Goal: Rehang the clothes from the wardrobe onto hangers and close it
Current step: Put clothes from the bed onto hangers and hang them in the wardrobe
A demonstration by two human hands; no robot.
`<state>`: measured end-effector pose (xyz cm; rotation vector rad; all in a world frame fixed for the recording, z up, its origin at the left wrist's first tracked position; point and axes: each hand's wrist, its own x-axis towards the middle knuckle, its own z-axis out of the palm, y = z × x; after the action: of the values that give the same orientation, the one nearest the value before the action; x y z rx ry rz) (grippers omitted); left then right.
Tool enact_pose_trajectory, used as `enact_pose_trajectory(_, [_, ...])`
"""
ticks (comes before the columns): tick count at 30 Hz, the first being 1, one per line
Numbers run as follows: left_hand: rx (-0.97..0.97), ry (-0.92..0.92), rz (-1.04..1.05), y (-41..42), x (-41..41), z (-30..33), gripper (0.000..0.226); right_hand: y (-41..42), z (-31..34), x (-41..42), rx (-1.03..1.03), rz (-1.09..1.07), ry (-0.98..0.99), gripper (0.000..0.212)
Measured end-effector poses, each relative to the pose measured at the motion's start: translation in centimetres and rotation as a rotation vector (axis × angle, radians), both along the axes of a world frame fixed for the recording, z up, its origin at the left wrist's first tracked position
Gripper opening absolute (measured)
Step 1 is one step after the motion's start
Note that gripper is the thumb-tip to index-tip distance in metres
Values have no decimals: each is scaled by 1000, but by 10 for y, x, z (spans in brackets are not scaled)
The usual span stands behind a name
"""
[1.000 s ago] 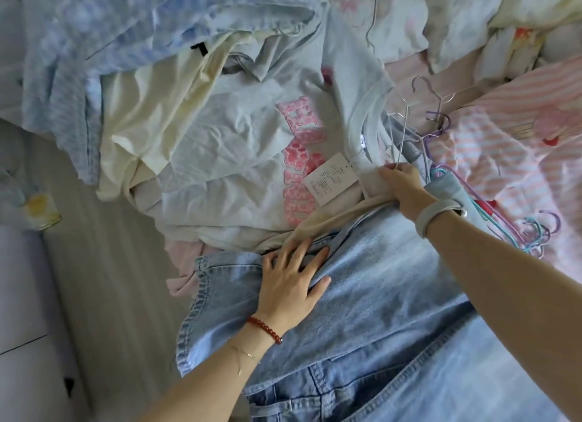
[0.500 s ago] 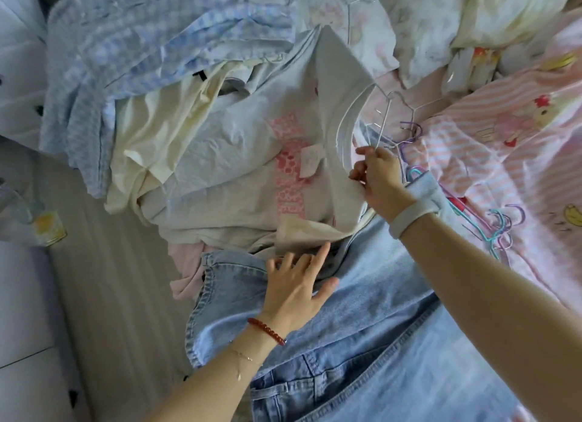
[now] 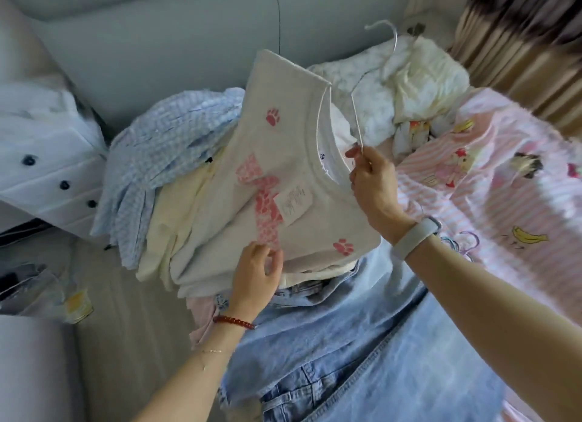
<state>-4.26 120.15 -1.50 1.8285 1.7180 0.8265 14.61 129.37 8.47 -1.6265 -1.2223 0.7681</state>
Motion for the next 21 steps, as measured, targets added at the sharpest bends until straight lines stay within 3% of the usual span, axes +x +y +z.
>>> enact_pose_trajectory(2, [123,-12,37,11,-6,35,9,-1,37,7,79,23,-80,27])
enact_pose_trajectory(7, [430,32,116,28,-9,127,30,-28,96,25,152,169,-319,26])
enact_pose_trajectory(14, [491,260,49,-18,-4,188,54,-128,99,42,205,438,-608,22])
enact_pose_trajectory(18, [456,346,23,-57,5,208,44,-172,127,56,409,466,-552,19])
enact_pose_trajectory(21, [625,291,37,-93,15,228,21,-202,133,66,528,377,-582,14])
